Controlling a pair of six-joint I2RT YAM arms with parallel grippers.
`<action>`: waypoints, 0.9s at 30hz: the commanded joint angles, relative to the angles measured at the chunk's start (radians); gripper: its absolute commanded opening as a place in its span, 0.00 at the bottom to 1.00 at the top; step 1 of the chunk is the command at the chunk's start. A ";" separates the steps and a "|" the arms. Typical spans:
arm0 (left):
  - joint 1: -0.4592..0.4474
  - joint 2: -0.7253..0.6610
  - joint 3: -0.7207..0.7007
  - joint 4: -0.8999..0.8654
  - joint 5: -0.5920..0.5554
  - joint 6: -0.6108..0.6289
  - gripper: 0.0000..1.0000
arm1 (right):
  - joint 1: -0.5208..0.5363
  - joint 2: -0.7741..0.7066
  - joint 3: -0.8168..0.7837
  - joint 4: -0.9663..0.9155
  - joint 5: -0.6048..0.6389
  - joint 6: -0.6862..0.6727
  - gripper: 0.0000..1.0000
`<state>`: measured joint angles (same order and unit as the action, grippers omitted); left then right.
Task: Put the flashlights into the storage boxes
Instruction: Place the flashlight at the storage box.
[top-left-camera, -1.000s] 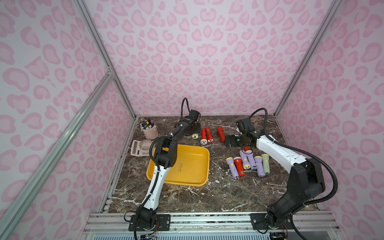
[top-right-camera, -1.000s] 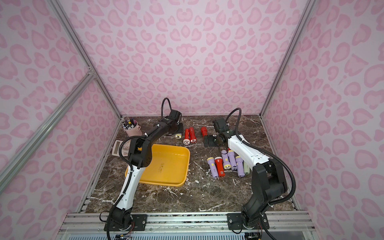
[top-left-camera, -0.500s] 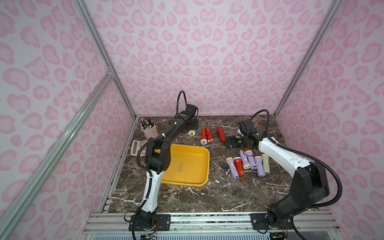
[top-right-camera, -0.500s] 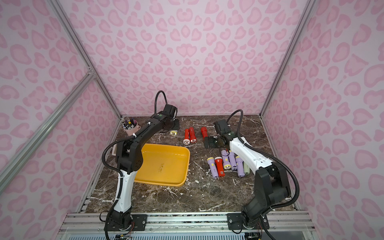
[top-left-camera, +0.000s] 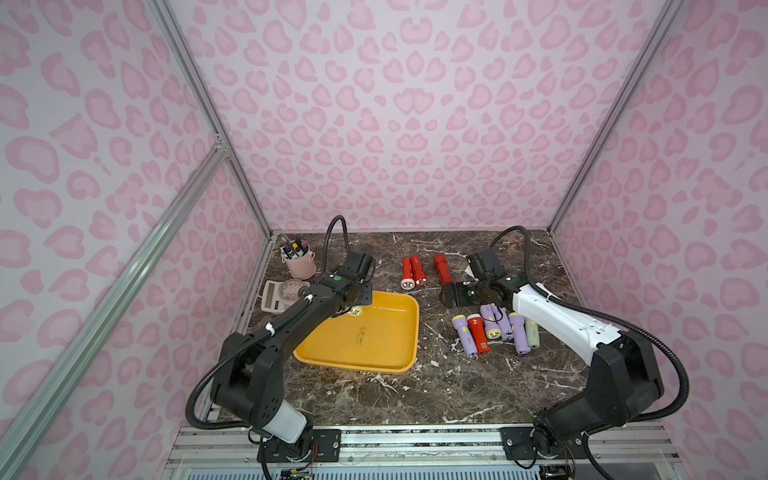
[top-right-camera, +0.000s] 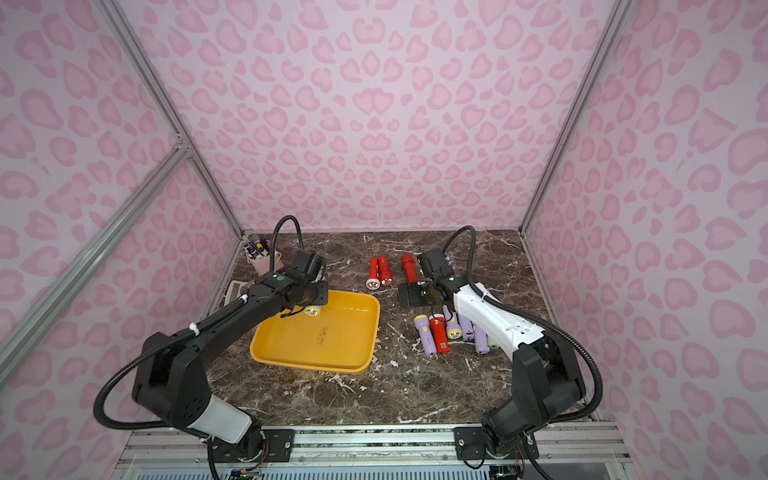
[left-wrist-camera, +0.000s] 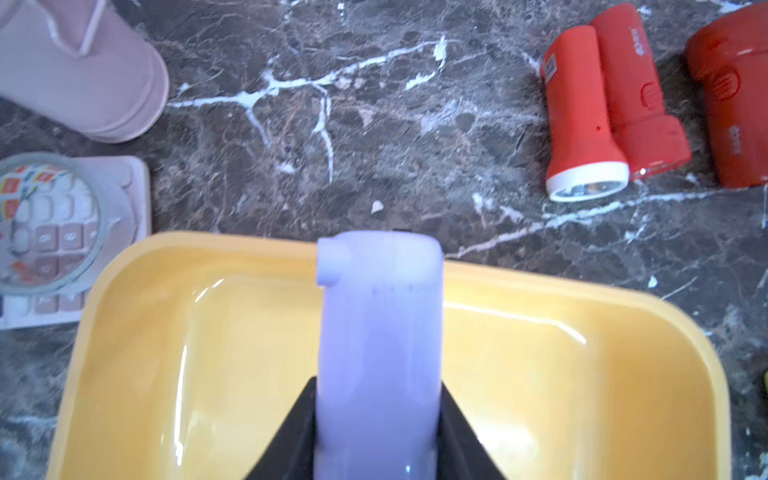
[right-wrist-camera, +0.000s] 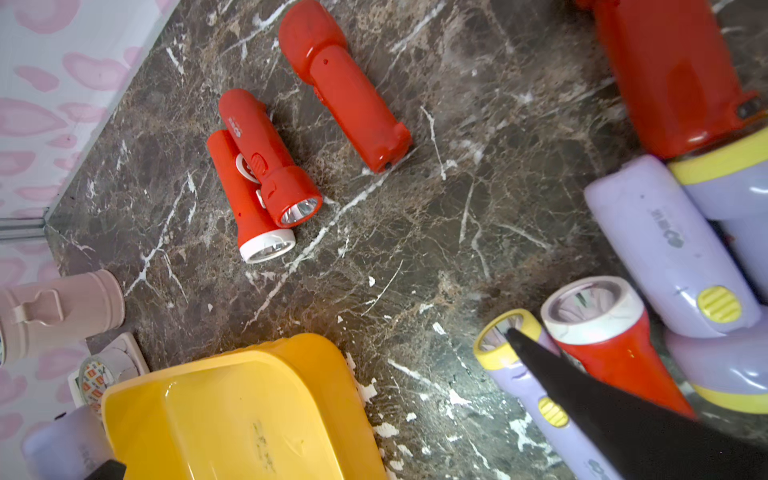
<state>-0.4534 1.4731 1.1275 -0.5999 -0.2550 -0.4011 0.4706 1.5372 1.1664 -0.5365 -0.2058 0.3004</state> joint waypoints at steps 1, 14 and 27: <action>-0.001 -0.113 -0.102 -0.021 -0.091 -0.037 0.16 | 0.014 -0.015 -0.022 0.036 0.010 0.008 0.99; 0.005 -0.062 -0.286 0.036 -0.314 -0.070 0.22 | 0.065 -0.046 -0.078 0.066 0.009 0.018 1.00; 0.048 0.166 -0.181 0.031 -0.385 -0.006 0.22 | 0.021 -0.087 -0.111 0.044 0.025 -0.003 1.00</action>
<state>-0.4175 1.6279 0.9314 -0.5709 -0.5961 -0.4313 0.4988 1.4429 1.0580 -0.4995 -0.1940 0.3096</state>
